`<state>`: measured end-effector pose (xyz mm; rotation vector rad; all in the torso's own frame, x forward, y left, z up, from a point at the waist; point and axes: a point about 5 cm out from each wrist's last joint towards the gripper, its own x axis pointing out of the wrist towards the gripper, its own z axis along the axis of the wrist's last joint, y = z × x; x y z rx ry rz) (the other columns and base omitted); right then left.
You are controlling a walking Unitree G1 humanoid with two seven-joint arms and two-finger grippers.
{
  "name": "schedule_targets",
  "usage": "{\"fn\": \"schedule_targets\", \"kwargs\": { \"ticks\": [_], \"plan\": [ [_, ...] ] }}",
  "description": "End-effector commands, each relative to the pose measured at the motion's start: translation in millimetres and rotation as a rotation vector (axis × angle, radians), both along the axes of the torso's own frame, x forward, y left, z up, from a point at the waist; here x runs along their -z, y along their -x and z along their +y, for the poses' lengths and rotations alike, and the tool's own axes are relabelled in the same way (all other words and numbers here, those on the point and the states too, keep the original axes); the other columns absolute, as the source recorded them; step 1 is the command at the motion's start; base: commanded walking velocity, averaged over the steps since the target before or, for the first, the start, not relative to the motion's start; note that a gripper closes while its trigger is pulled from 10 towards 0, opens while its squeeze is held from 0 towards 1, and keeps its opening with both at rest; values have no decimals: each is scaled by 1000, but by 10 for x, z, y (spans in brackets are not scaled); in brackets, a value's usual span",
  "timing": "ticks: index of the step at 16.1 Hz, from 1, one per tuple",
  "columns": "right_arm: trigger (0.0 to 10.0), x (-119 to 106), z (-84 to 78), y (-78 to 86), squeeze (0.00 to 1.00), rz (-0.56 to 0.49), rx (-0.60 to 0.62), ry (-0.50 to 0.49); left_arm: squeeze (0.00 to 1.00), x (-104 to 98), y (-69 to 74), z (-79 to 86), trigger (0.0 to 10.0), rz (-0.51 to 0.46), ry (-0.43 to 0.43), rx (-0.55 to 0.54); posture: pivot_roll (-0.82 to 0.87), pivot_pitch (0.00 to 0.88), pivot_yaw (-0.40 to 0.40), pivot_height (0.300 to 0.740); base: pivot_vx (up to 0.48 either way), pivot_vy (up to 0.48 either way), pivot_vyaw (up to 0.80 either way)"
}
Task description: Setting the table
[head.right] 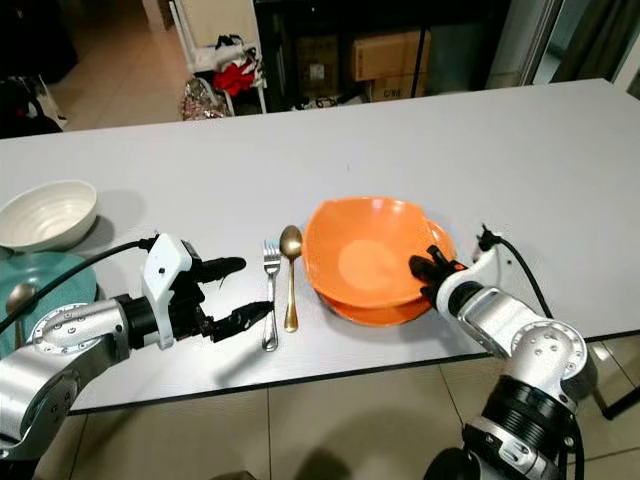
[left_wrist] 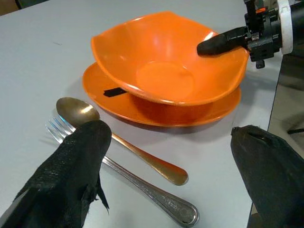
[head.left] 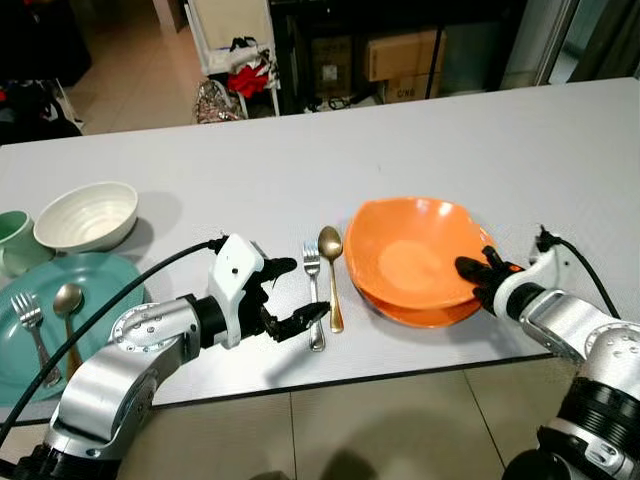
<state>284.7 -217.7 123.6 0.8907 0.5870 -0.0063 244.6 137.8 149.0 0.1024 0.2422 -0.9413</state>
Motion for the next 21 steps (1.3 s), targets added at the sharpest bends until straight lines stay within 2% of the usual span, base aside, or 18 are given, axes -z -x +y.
{"fn": "schedule_targets", "kwargs": {
  "ticks": [1,8,9,10,11,16,21],
  "plan": [
    [10000,-54,-16,1,0,-27,18,-19,0,-11,29,-15,10000,1,-12,19,3,0,84,740,0,0,0],
    [10000,-64,9,-72,0,-7,40,-68,0,-9,25,-33,10000,-1,-16,25,8,0,83,740,0,0,0],
    [10000,-77,10,-89,106,-10,42,-66,0,-8,24,-26,10000,-2,-18,22,9,0,81,740,0,0,0],
    [10000,-88,9,-99,741,-13,45,-66,0,-7,22,-19,10000,-3,-19,19,9,0,80,740,0,0,0],
    [10000,-97,4,-105,1000,-17,49,-68,0,-6,21,-18,10000,-4,-19,17,9,0,79,740,0,0,0],
    [10000,-158,-62,-105,1000,-33,76,-18,0,-5,7,-9,10000,-9,-21,7,5,0,82,740,0,0,0],
    [10000,-470,-220,77,1000,-129,110,67,0,-70,5,32,10000,-15,24,-12,2,0,90,740,0,0,0]
  ]
}}
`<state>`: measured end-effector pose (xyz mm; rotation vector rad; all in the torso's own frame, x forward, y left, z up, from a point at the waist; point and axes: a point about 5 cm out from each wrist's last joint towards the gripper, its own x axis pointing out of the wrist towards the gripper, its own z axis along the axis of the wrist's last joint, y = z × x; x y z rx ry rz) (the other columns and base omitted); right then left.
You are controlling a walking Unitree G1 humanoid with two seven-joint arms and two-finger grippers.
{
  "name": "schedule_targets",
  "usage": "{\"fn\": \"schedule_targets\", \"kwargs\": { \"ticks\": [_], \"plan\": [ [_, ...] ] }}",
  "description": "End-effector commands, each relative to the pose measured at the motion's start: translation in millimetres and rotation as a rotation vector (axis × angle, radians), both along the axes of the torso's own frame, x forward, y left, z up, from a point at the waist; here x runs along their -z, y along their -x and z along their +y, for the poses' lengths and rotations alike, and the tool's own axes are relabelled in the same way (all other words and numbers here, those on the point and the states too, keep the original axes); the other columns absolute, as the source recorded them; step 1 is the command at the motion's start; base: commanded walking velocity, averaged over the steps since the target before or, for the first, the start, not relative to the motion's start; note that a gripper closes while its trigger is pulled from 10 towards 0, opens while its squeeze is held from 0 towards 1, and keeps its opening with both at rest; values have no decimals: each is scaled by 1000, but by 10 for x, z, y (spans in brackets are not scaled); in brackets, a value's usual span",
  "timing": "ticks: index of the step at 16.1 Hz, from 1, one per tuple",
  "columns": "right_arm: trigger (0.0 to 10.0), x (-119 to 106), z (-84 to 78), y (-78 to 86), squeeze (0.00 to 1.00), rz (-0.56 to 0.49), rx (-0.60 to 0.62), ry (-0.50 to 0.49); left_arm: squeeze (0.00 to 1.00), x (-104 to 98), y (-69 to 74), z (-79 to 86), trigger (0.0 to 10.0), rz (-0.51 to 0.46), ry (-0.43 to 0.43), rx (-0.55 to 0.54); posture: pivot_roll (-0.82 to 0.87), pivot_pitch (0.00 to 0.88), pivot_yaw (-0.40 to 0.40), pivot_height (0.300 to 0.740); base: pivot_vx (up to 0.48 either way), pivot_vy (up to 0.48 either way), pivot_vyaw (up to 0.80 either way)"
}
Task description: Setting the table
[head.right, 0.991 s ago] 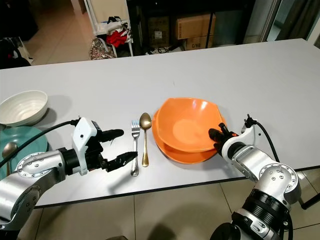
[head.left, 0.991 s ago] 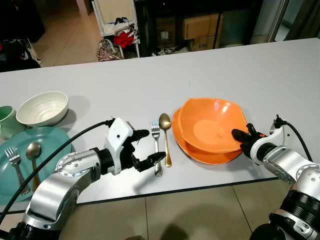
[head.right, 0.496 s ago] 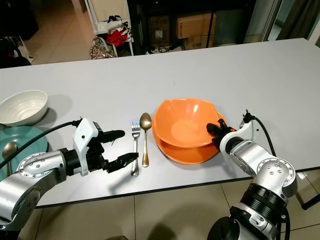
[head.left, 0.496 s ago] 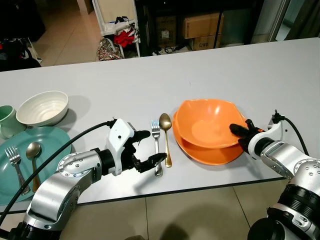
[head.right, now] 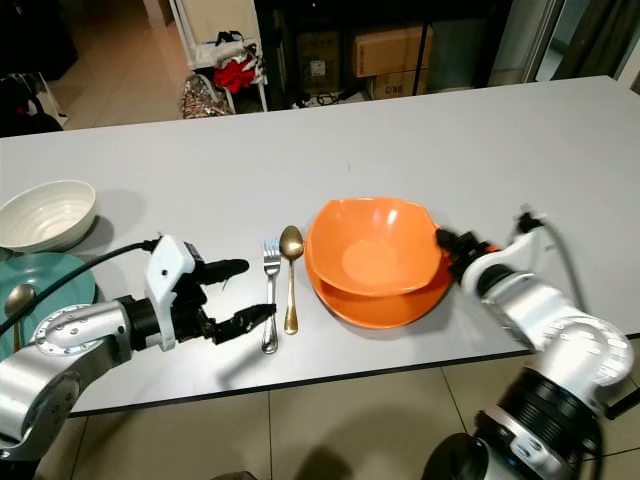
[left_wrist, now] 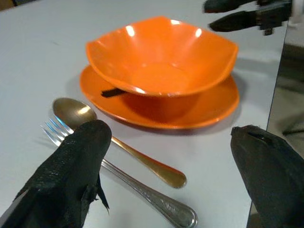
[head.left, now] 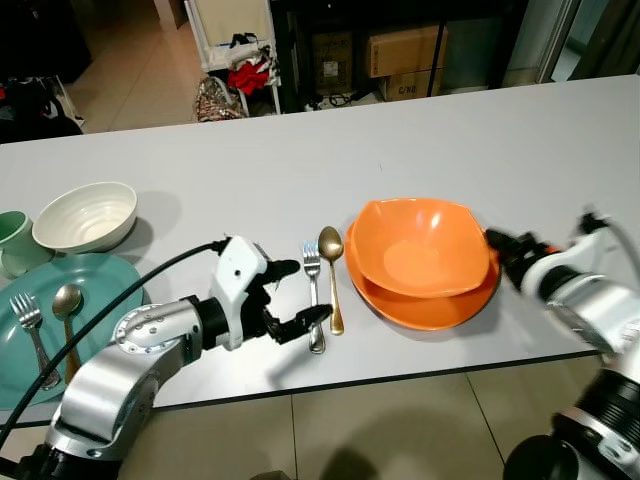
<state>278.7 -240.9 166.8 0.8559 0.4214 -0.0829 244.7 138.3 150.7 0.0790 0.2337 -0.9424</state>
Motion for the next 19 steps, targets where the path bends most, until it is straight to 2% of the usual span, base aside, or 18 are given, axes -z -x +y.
{"fn": "schedule_targets", "kwargs": {
  "ticks": [1,3,4,5,6,7,8,10,11,13,14,16,19],
  "plan": [
    [10000,-67,7,47,1000,-21,-14,14,0,-65,5,34,10000,-19,8,-16,-2,0,98,740,0,0,0],
    [10000,-135,-4,145,1000,-32,-33,72,0,-102,-22,53,10000,-38,27,-40,-13,0,112,740,0,0,0],
    [10000,-161,-25,203,1000,-23,-45,143,0,-126,-42,60,10000,-51,39,-57,-18,0,118,740,0,0,0],
    [10000,-204,-63,293,1000,-6,-66,284,0,-168,-94,72,10000,-85,57,-103,-22,0,123,740,0,0,0],
    [10000,-367,-64,324,1000,-83,-75,430,0,-196,-196,125,10000,-128,76,-234,-27,0,129,740,0,0,0],
    [10000,-493,-29,307,1000,-177,-78,469,0,-207,-220,145,10000,-144,90,-286,-28,0,131,740,0,0,0],
    [10000,-561,47,300,1000,-242,-115,499,0,-212,-233,158,10000,-165,89,-331,-29,0,130,740,0,0,0],
    [10000,-656,499,373,1000,-429,-311,675,0,-221,-226,152,10000,-229,55,-459,-16,0,121,740,0,0,0],
    [10000,-650,630,372,1000,-475,-324,719,0,-240,-227,137,10000,-247,63,-481,-11,0,116,740,0,0,0],
    [10000,-582,894,338,1000,-556,-308,677,0,-273,-309,110,10000,-308,44,-555,8,0,98,740,0,317,0],
    [10000,-534,941,339,1000,-554,-327,692,0,-288,-324,111,10000,-308,57,-565,1,0,98,740,0,337,0],
    [10000,-482,966,369,1000,-575,-334,687,0,-281,-319,126,10000,-315,54,-576,-6,0,98,740,0,341,0],
    [10000,-321,970,372,1000,-550,-339,719,0,-273,-328,107,10000,-322,47,-579,-10,0,103,740,0,341,0]
  ]
}}
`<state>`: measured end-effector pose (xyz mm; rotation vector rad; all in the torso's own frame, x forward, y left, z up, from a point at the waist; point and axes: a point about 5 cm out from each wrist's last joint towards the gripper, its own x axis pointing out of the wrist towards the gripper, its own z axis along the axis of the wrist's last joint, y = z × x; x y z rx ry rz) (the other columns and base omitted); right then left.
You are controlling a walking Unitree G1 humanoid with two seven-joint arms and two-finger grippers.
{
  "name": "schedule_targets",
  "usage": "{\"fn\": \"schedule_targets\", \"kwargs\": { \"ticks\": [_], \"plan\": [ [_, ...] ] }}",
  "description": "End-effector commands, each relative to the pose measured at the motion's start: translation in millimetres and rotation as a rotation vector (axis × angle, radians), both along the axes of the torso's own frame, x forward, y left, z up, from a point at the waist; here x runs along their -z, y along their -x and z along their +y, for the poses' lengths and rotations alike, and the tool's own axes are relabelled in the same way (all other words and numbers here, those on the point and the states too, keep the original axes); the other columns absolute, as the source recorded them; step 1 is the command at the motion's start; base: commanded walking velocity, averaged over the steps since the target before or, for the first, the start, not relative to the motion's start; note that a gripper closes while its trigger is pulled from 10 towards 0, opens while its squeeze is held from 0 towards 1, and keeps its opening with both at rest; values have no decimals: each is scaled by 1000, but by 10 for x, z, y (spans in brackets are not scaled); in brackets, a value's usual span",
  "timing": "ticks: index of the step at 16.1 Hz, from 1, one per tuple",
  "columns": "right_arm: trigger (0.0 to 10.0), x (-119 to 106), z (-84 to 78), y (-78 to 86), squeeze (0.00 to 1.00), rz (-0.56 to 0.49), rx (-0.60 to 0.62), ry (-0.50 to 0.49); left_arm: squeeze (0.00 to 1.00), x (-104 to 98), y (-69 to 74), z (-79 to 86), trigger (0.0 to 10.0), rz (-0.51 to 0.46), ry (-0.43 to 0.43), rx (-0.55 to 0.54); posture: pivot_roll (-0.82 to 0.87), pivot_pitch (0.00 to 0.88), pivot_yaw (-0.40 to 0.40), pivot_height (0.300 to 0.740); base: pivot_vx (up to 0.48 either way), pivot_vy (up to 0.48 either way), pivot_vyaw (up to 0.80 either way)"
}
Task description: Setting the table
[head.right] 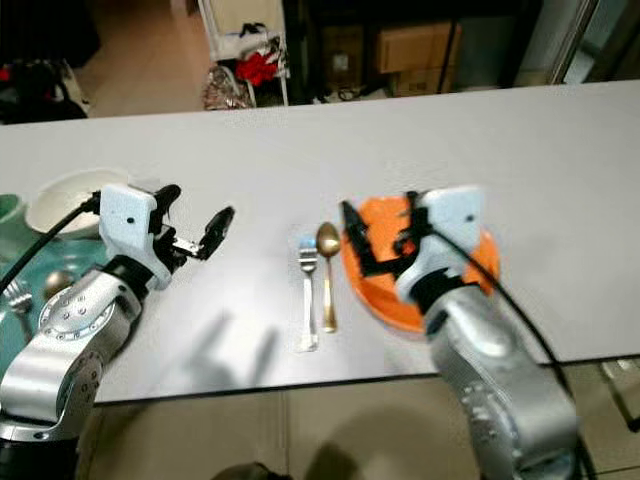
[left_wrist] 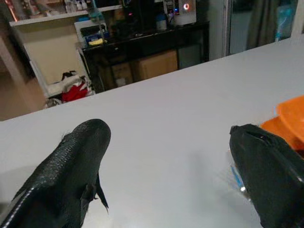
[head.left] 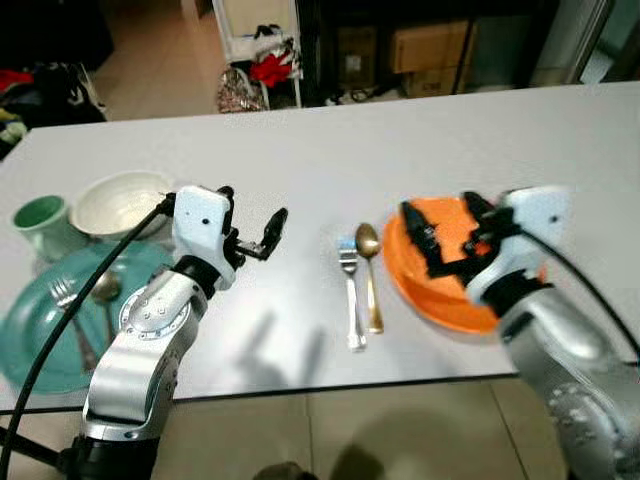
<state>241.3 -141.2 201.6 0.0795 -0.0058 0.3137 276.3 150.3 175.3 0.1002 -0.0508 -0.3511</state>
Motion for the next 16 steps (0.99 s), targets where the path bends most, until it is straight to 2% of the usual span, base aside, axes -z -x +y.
{"fn": "schedule_targets", "kwargs": {
  "ticks": [1,6,8,11,15,16],
  "plan": [
    [10000,49,-25,-3,1000,5,21,11,0,-26,-17,-19,10000,-19,-8,0,-10,0,103,740,0,341,0],
    [10000,181,-41,-13,1000,38,35,38,0,-21,-50,-66,10000,-21,-17,26,-13,0,115,740,0,341,0],
    [10000,193,-35,-22,1000,38,24,46,0,-39,-62,-61,10000,-36,-18,18,-13,0,116,740,0,0,0],
    [10000,193,-49,-73,1000,54,-6,65,0,-30,-77,-80,10000,-35,-29,8,-14,0,112,740,0,-480,0],
    [10000,258,-32,-174,1000,122,-65,71,0,4,-78,-93,10000,-11,1,-8,-10,0,93,740,0,0,0],
    [10000,316,6,-250,1000,157,-105,78,0,13,-75,-103,10000,-6,-6,2,-9,0,91,740,0,0,0]
  ]
}}
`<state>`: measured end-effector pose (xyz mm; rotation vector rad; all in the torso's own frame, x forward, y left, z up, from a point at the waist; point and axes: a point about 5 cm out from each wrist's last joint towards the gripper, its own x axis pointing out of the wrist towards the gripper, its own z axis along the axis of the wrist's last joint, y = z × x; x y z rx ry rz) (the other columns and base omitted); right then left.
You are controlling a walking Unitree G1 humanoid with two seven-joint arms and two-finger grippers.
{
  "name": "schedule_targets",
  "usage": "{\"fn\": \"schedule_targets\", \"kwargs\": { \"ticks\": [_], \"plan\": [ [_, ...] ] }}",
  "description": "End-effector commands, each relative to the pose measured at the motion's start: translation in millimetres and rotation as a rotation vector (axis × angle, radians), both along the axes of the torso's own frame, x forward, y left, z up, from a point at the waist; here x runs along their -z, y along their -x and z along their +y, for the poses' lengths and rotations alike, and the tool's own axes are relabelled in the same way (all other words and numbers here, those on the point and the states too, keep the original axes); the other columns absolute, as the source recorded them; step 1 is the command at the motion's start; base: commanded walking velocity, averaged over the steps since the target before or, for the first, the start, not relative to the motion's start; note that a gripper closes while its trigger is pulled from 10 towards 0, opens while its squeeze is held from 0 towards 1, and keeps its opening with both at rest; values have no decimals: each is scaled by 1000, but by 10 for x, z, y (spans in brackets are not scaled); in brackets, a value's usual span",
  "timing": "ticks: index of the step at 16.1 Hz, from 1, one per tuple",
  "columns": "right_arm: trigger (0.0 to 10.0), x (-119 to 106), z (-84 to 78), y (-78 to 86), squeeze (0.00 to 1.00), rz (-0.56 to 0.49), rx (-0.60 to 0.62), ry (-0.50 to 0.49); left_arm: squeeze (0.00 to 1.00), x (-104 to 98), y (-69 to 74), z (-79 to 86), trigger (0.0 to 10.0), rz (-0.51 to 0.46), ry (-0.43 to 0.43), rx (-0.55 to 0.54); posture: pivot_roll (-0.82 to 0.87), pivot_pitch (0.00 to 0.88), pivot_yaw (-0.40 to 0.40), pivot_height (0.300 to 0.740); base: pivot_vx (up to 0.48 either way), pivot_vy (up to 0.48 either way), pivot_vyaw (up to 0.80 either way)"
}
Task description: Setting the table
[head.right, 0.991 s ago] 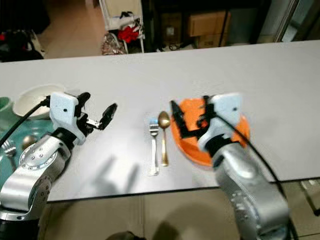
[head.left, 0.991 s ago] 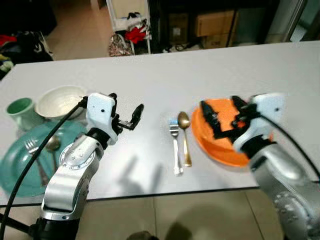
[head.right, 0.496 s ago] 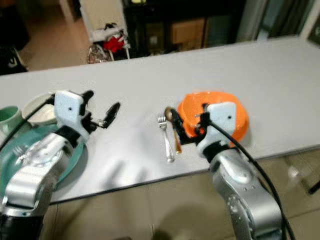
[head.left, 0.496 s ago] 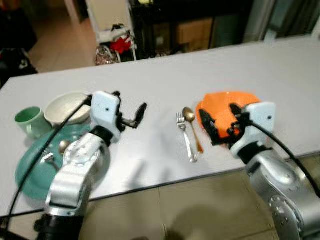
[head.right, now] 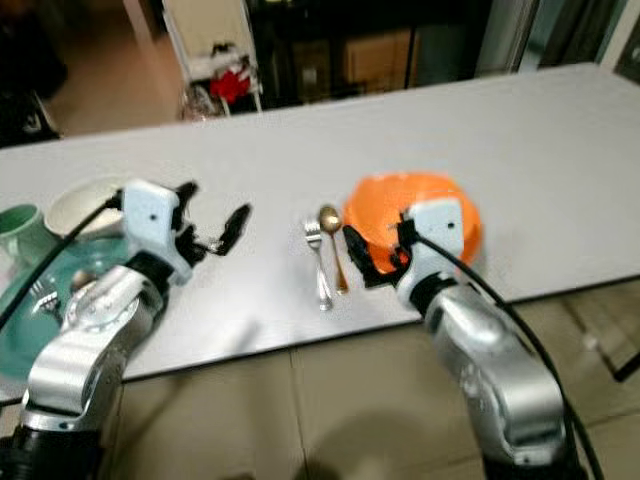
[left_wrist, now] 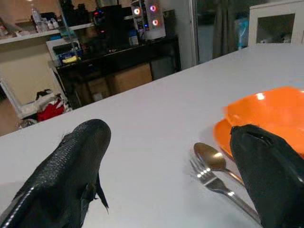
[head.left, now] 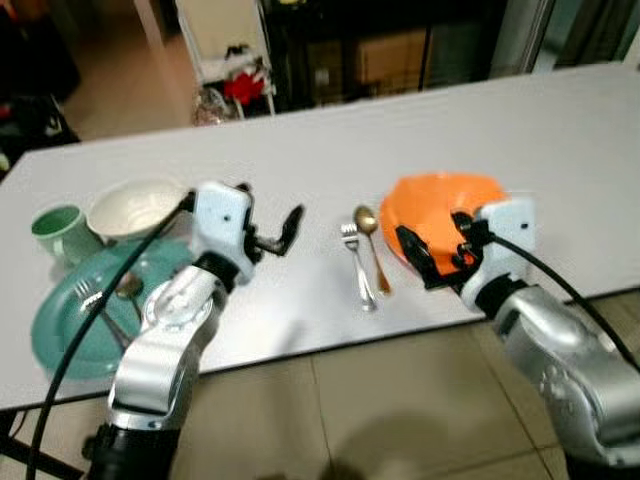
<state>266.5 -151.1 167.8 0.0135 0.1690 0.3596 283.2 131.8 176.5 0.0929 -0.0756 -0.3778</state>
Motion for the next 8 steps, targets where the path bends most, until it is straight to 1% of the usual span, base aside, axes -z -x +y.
{"fn": "schedule_targets", "kwargs": {
  "ticks": [1,2,4,5,6,8],
  "plan": [
    [10000,42,138,-96,1000,32,-86,4,0,36,-3,75,10000,23,-23,-17,-9,0,92,740,0,0,0],
    [10000,97,160,-186,1000,57,-119,30,0,40,-3,74,10000,25,-36,-9,-5,0,89,740,0,0,0],
    [10000,138,194,-256,1000,79,-168,38,0,41,1,84,10000,29,-38,-4,-1,0,86,740,0,0,0],
    [10000,136,291,-349,1000,74,-258,16,0,34,5,132,10000,30,-49,-11,9,0,79,740,0,0,0],
    [10000,137,350,-396,1000,78,-291,1,0,31,12,159,10000,30,-57,-14,17,0,74,740,0,0,0],
    [10000,291,436,-550,1000,149,-284,61,0,39,61,174,10000,48,-73,37,29,0,71,740,0,0,0]
  ]
}}
